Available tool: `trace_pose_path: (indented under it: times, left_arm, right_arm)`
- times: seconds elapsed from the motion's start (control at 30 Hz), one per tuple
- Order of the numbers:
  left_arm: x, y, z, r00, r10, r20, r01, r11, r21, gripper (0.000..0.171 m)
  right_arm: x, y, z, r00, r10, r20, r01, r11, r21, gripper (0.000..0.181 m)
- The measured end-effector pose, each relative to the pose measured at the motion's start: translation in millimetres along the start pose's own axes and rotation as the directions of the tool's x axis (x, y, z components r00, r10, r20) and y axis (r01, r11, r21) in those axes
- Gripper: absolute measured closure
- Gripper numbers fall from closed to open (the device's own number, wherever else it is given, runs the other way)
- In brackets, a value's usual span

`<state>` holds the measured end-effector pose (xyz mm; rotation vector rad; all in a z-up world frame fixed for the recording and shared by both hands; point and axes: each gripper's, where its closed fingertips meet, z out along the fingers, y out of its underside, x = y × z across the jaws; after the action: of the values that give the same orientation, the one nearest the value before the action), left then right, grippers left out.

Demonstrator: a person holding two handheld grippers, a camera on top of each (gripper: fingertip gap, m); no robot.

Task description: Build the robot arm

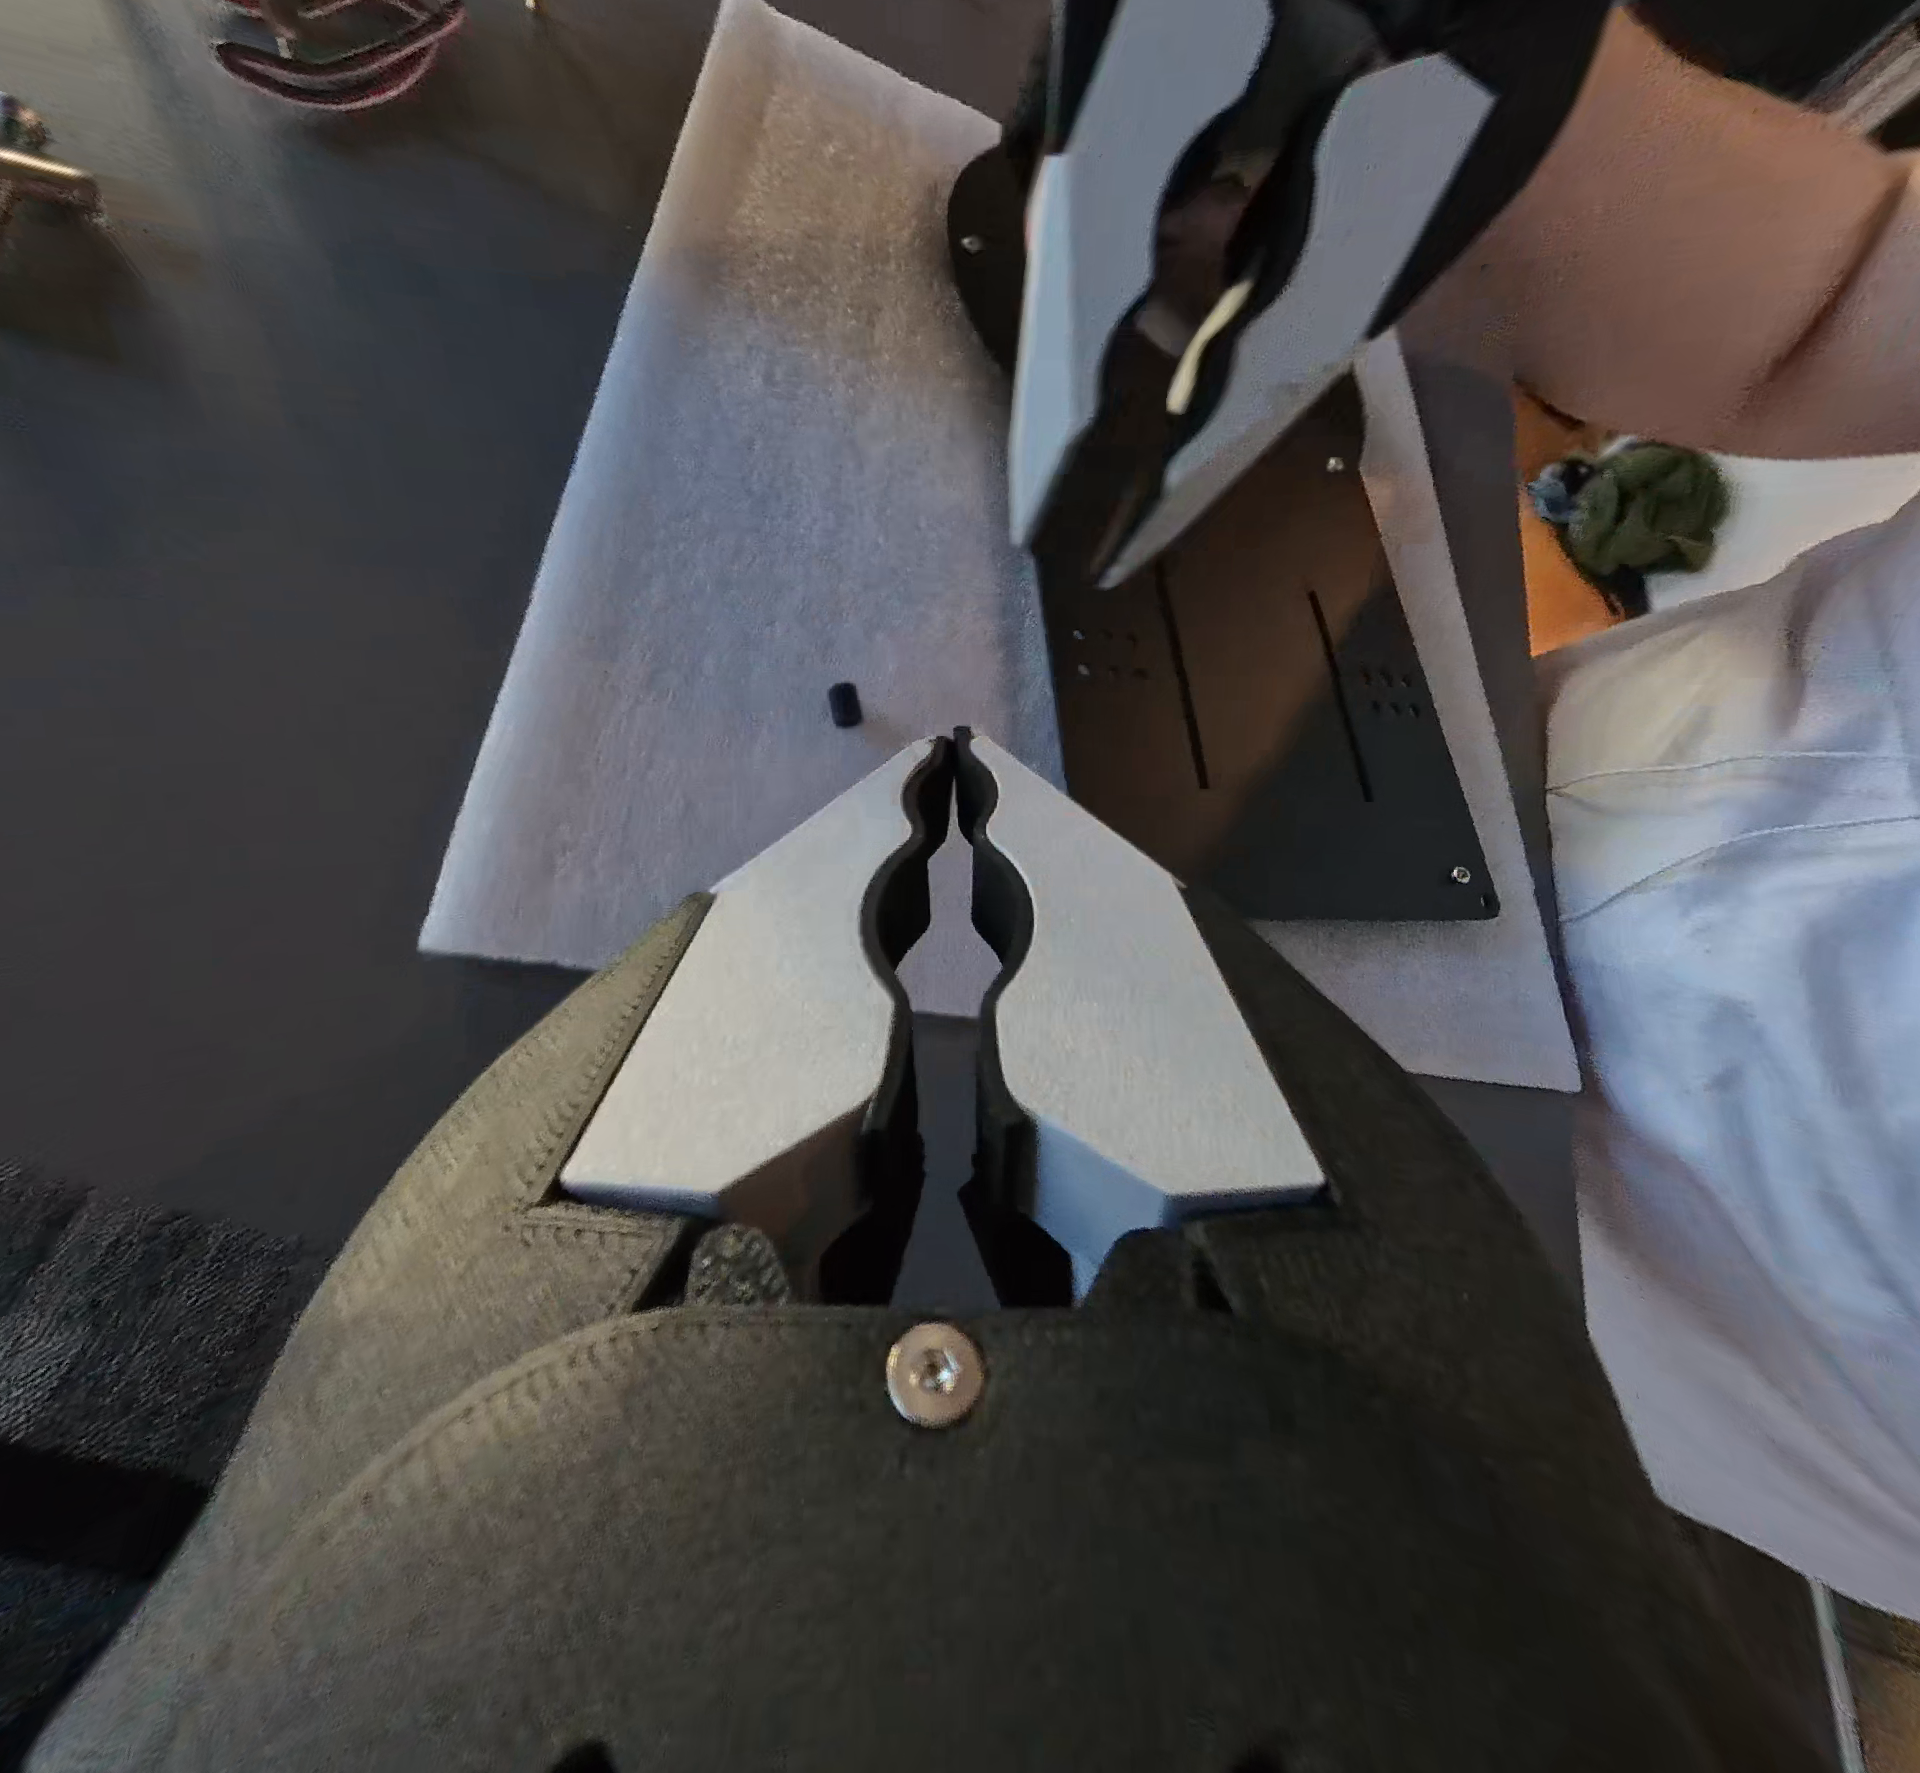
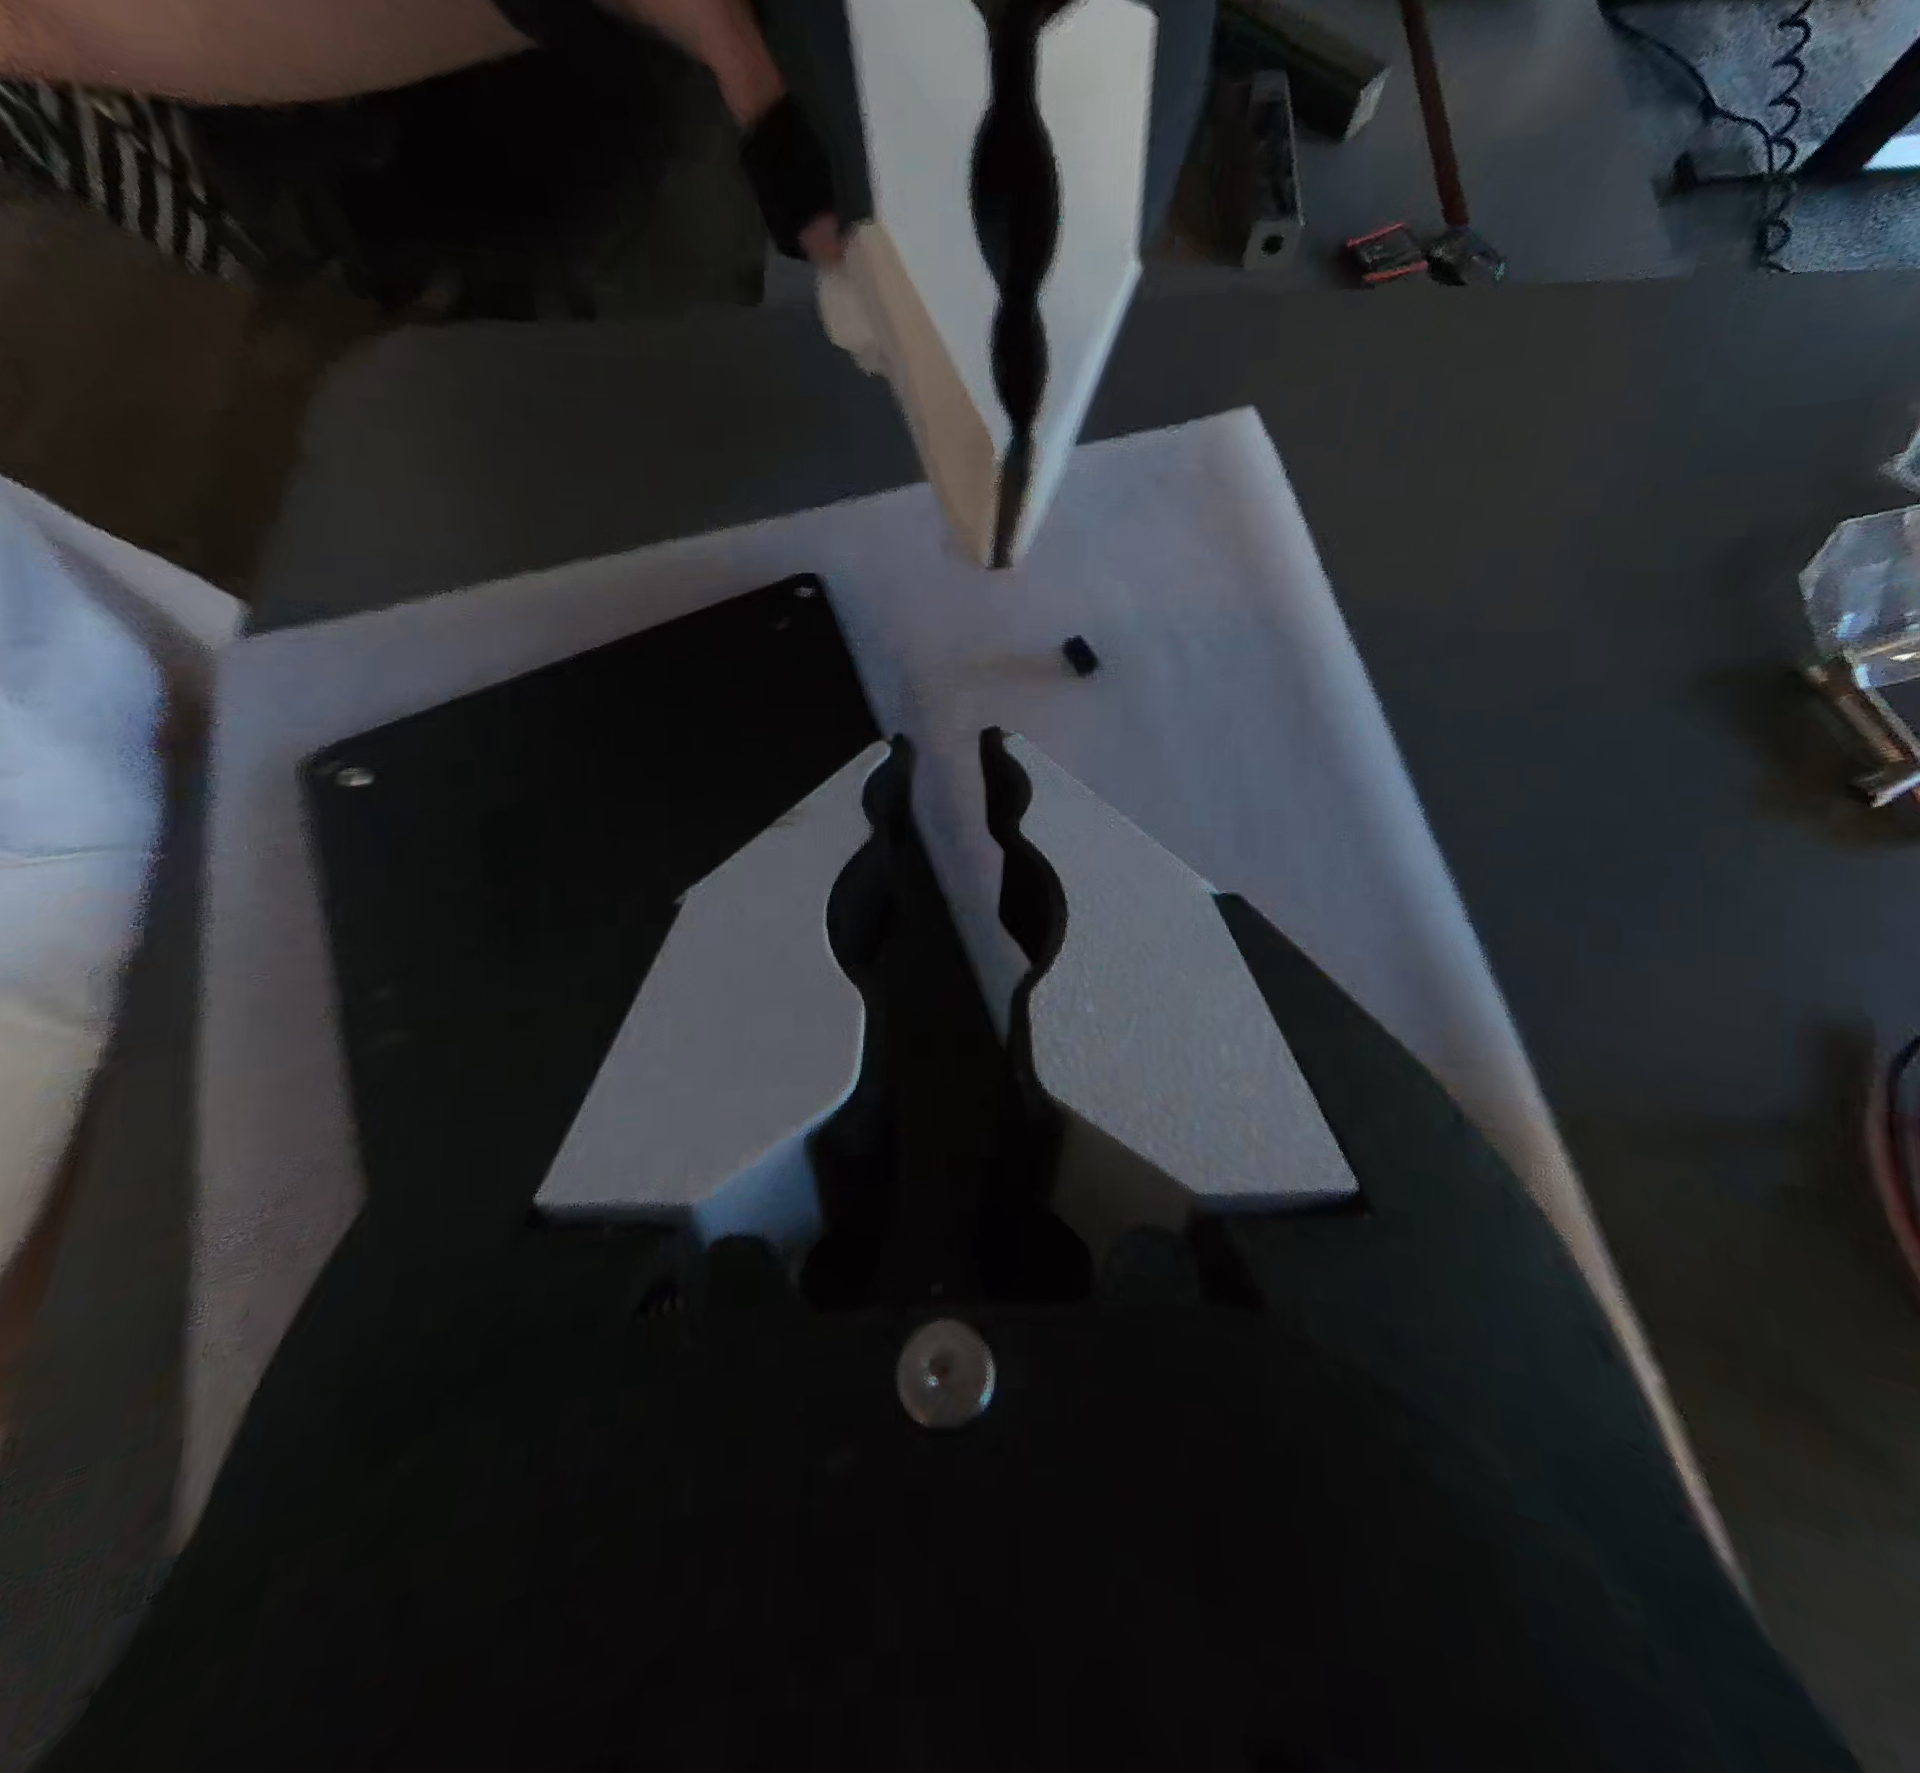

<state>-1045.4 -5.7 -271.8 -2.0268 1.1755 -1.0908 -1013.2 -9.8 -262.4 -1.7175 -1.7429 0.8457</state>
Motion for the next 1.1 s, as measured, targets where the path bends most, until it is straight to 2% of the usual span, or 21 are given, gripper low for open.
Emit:
trace_pose_path:
  times: [0.1, 0.23, 0.4, 0.6, 0.67, 0.7, 0.77, 0.83, 0.9, 0.93, 1.03, 1.1]
  left_arm:
    - [-5.2, 4.7, -9.2, 0.997, -0.008, 0.074, 0.007, 1.000, 0.017, 0.171]
    - [-5.5, 9.1, -21.2, 0.990, -0.058, 0.130, 0.048, 0.996, 0.081, 0.171]
    - [6.9, 16.8, -29.7, 0.988, -0.095, 0.122, 0.075, 0.984, 0.161, 0.171]
    - [20.0, 19.9, -35.9, 0.988, -0.117, 0.104, 0.094, 0.974, 0.206, 0.171]
    - [21.6, 21.2, -35.9, 0.988, -0.116, 0.105, 0.093, 0.975, 0.203, 0.171]
    - [21.9, 21.5, -35.6, 0.988, -0.115, 0.106, 0.092, 0.975, 0.202, 0.171]
    - [20.9, 22.0, -34.9, 0.987, -0.120, 0.108, 0.096, 0.974, 0.204, 0.171]
    - [19.5, 23.2, -34.8, 0.985, -0.132, 0.111, 0.107, 0.972, 0.207, 0.171]
    - [18.6, 24.6, -37.0, 0.982, -0.145, 0.120, 0.116, 0.969, 0.219, 0.171]
    - [18.9, 25.3, -38.7, 0.981, -0.152, 0.122, 0.121, 0.965, 0.231, 0.171]
    - [21.3, 27.9, -45.7, 0.976, -0.182, 0.117, 0.144, 0.950, 0.277, 0.171]
    - [22.4, 30.7, -50.8, 0.973, -0.202, 0.116, 0.159, 0.941, 0.299, 0.171]
  right_arm:
    - [21.9, 2.4, 15.3, 1.000, 0.018, 0.005, -0.018, 0.997, -0.079, 0.168]
    - [34.7, -5.2, 27.7, 0.999, 0.031, 0.026, -0.029, 0.996, -0.085, 0.168]
    - [29.5, -3.3, 39.6, 0.988, -0.094, 0.125, 0.106, 0.990, -0.094, 0.168]
    - [32.2, -1.1, 45.4, 0.974, -0.108, 0.197, 0.127, 0.988, -0.087, 0.168]
    - [33.6, 2.6, 47.7, 0.973, -0.110, 0.203, 0.134, 0.985, -0.106, 0.170]
    - [33.3, 1.4, 48.2, 0.972, -0.112, 0.207, 0.134, 0.986, -0.097, 0.177]
    - [32.3, -4.9, 47.4, 0.973, -0.110, 0.204, 0.127, 0.989, -0.071, 0.177]
    - [29.3, -8.5, 43.0, 0.973, -0.149, 0.175, 0.168, 0.980, -0.103, 0.177]
    - [22.1, -8.7, 36.1, 0.947, -0.293, 0.134, 0.315, 0.928, -0.200, 0.177]
    - [18.4, -6.6, 32.1, 0.914, -0.387, 0.126, 0.407, 0.871, -0.274, 0.177]
    - [12.3, 2.9, 22.1, 0.773, -0.605, 0.190, 0.609, 0.624, -0.489, 0.177]
    - [11.0, 10.4, 19.8, 0.716, -0.643, 0.271, 0.654, 0.484, -0.581, 0.177]
